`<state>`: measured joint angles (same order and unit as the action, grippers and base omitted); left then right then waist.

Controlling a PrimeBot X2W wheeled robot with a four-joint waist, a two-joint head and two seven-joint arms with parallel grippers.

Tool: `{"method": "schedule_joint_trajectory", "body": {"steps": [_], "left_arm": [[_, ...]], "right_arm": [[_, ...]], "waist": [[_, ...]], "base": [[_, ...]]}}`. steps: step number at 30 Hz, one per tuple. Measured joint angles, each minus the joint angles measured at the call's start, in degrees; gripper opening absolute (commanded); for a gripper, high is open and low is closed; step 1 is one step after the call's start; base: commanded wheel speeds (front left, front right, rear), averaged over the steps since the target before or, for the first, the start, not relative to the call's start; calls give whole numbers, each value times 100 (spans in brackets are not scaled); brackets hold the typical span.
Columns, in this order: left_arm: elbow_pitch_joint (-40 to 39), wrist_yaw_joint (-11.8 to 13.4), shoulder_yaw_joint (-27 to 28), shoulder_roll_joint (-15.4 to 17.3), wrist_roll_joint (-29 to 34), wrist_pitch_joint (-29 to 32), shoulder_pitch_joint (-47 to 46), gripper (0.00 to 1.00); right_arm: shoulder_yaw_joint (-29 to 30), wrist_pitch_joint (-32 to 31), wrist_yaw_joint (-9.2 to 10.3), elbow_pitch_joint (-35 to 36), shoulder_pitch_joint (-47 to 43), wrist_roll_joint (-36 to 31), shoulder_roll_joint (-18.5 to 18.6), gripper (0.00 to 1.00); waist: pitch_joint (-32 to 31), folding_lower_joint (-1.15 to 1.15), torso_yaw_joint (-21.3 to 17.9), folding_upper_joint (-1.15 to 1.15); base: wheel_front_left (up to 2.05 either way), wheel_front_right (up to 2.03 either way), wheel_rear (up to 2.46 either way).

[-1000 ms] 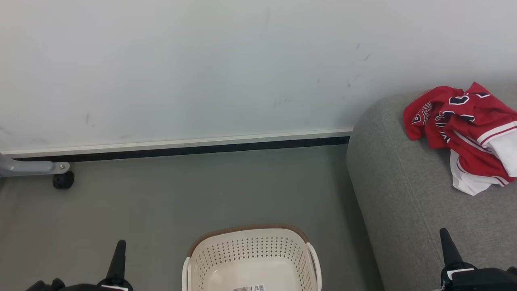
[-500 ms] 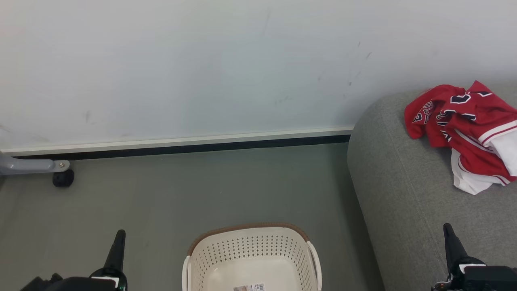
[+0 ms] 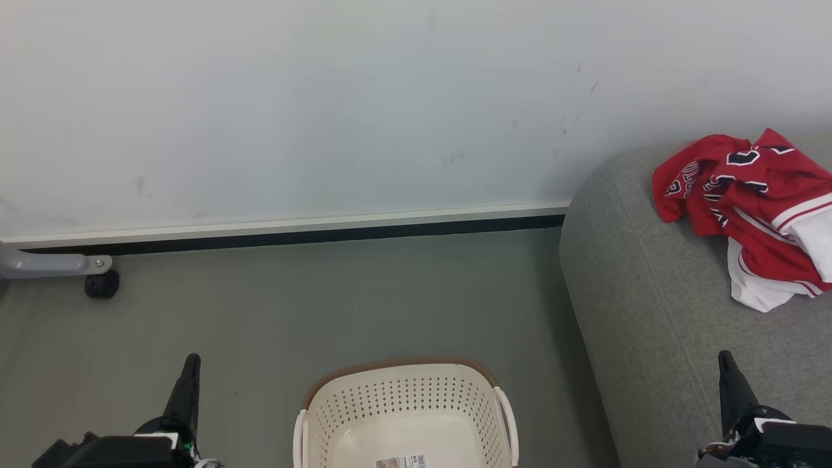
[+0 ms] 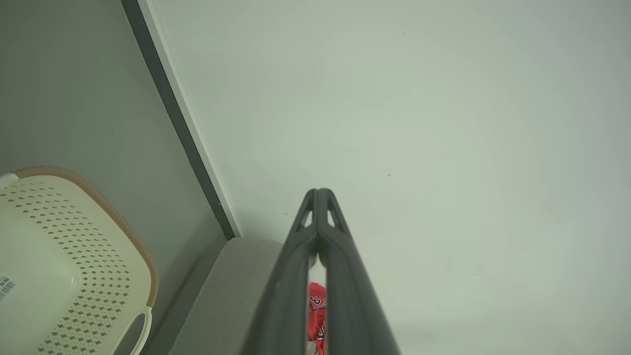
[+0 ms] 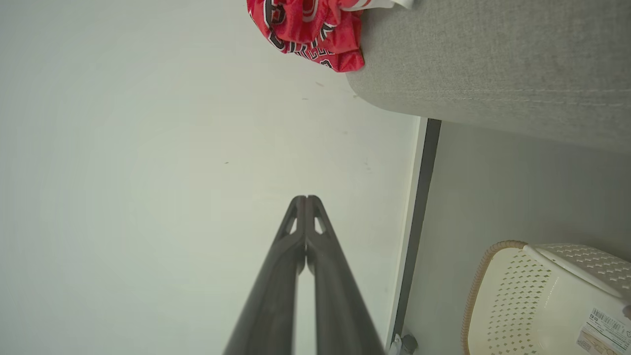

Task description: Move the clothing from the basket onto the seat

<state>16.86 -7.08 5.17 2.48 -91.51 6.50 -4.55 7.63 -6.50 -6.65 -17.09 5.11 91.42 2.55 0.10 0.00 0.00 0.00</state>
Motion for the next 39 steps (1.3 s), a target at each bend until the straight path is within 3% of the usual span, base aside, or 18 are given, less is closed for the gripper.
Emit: {"method": "schedule_joint_trajectory", "body": {"steps": [39], "left_arm": [[8, 0, 3, 0, -20, 0, 0, 0]], "right_arm": [[1, 0, -24, -1, 14, 1, -3, 0]], "waist": [[-1, 0, 0, 0]], "base": [[0, 0, 0]]}}
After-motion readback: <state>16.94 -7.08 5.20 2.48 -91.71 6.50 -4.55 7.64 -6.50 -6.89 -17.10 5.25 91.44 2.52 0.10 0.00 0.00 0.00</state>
